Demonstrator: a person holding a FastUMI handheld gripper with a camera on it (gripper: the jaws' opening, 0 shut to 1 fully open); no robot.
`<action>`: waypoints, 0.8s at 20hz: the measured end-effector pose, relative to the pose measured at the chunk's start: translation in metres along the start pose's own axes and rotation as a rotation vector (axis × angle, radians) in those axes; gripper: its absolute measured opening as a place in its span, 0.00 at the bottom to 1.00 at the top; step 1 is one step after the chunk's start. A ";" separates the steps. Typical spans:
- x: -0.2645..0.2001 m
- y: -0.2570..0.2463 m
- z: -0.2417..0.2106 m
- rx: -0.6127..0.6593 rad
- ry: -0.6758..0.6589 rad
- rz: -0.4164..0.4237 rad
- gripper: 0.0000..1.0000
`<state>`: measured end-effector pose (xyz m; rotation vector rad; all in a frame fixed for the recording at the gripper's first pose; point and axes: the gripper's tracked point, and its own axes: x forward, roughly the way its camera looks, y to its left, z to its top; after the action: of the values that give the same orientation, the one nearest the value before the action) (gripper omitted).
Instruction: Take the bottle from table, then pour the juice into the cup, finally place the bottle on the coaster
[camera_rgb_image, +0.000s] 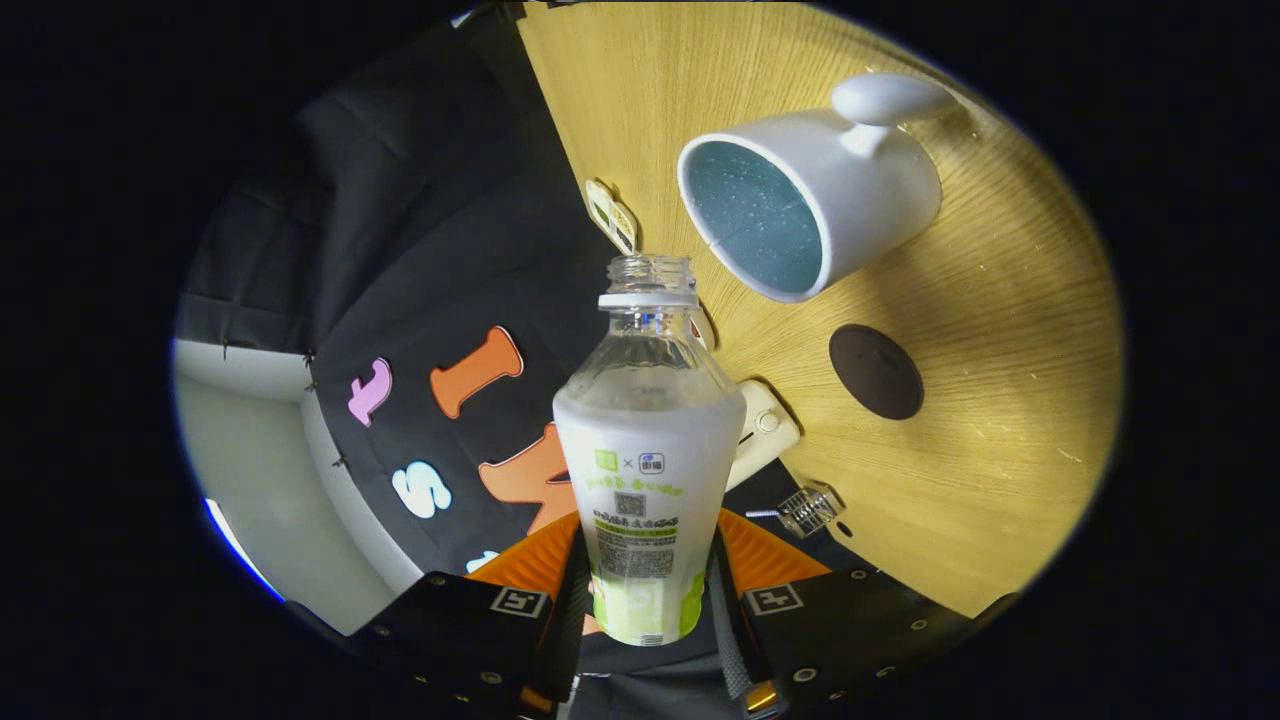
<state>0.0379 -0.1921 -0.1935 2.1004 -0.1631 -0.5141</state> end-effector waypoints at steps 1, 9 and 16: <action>0.000 -0.005 -0.001 -0.037 -0.002 -0.014 0.57; -0.002 -0.034 0.008 -0.442 -0.018 -0.102 0.57; 0.003 -0.011 -0.004 -0.929 -0.035 -0.017 0.57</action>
<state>0.0417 -0.1836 -0.2014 1.1868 0.0717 -0.5055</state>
